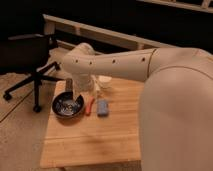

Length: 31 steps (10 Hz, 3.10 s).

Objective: Move the arm in a circular motion

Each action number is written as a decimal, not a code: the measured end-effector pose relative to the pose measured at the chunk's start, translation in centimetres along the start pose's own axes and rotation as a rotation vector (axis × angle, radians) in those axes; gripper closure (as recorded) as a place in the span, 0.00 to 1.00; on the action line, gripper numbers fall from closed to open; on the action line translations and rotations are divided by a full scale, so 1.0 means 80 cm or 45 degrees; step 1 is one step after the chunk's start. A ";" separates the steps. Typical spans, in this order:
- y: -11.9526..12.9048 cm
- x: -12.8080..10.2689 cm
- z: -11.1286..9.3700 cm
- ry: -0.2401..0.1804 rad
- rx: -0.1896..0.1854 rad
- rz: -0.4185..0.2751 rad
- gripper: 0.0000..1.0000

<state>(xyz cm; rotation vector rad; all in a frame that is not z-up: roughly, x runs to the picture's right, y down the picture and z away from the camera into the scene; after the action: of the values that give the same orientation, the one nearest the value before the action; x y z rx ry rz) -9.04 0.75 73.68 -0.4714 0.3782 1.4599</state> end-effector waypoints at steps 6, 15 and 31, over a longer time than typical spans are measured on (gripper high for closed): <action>-0.023 -0.045 -0.015 -0.084 0.013 -0.032 0.35; 0.001 -0.168 -0.005 -0.190 0.033 -0.166 0.35; -0.056 0.015 -0.025 -0.045 0.142 -0.141 0.35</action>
<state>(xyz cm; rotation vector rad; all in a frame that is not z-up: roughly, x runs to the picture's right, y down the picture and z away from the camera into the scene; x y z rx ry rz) -4.39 0.53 71.68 -0.3709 0.3975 1.3305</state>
